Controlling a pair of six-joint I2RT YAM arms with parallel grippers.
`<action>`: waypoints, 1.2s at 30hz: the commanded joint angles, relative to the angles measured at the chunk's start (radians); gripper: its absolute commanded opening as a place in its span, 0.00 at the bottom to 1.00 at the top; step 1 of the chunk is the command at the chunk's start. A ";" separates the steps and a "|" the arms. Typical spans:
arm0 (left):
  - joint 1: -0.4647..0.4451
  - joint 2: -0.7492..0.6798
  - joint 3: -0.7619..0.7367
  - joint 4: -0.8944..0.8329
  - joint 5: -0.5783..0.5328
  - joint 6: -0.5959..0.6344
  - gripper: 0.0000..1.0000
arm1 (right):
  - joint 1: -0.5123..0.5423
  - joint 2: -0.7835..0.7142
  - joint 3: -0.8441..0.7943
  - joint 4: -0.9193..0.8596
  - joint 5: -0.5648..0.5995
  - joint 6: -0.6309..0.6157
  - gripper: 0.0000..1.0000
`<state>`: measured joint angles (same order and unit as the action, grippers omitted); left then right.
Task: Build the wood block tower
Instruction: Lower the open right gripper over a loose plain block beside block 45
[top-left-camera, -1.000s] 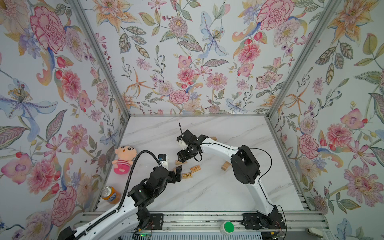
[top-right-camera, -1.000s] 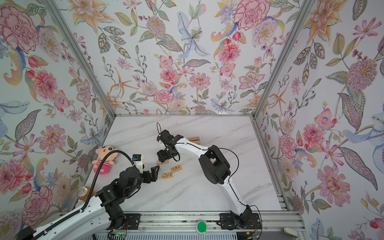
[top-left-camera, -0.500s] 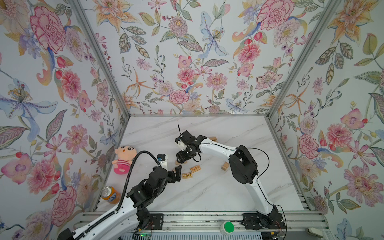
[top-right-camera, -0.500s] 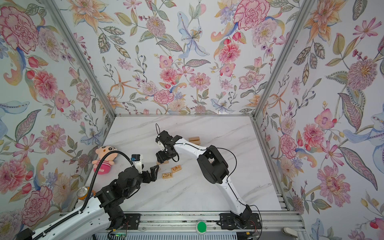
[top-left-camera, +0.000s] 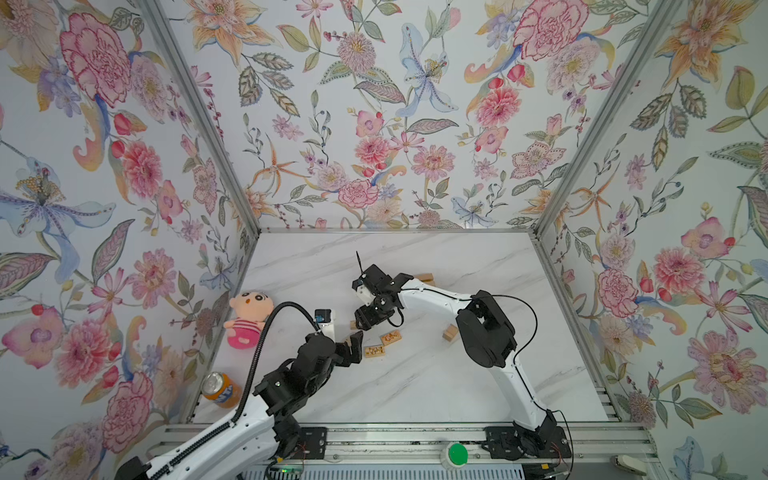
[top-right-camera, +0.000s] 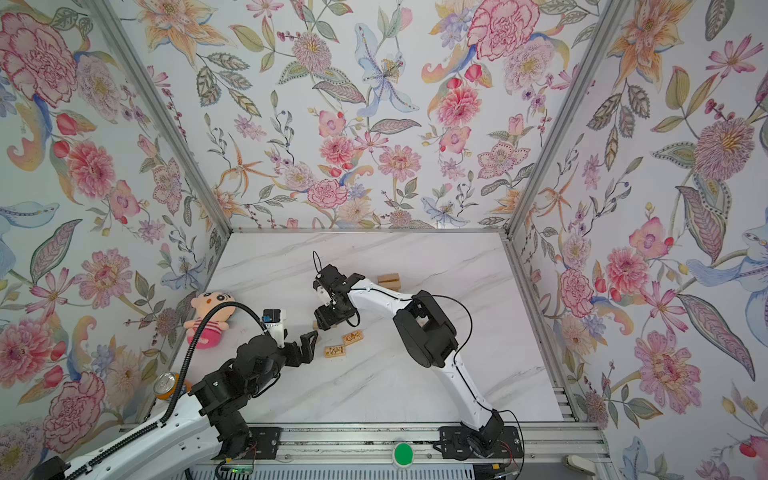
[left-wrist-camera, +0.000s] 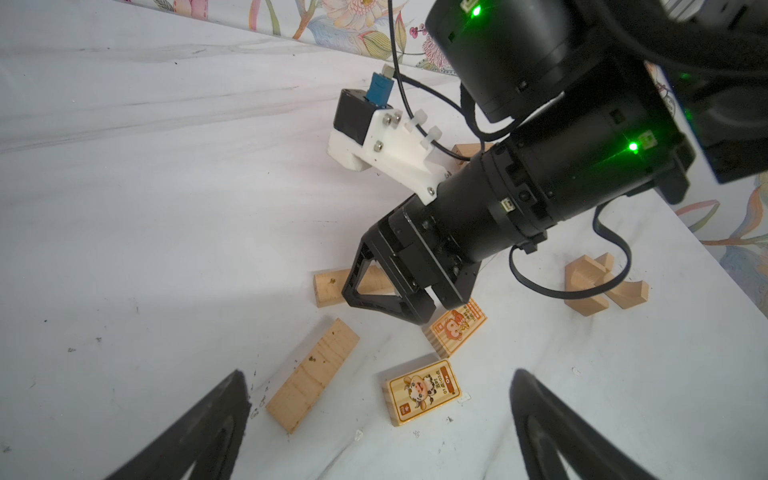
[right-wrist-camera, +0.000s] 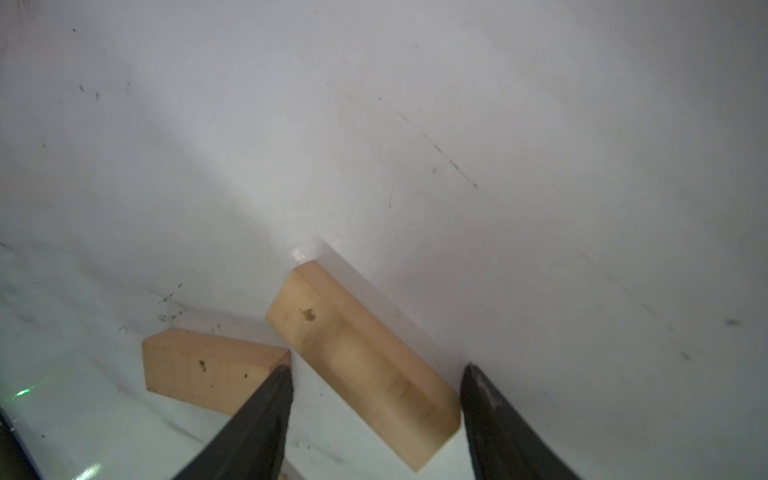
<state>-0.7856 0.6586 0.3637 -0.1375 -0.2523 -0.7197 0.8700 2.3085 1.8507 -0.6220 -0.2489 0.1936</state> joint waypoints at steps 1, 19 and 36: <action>-0.004 -0.021 -0.023 -0.001 -0.028 -0.001 0.99 | -0.002 -0.024 -0.022 -0.003 -0.015 -0.010 0.64; -0.003 -0.027 -0.029 0.004 -0.027 -0.001 0.99 | 0.018 -0.021 -0.025 -0.011 0.058 -0.042 0.56; -0.003 -0.026 -0.022 0.000 -0.037 0.005 0.99 | 0.012 0.016 0.009 -0.028 0.146 -0.025 0.50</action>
<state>-0.7856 0.6342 0.3470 -0.1375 -0.2703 -0.7193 0.8841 2.3070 1.8465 -0.6235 -0.1577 0.1543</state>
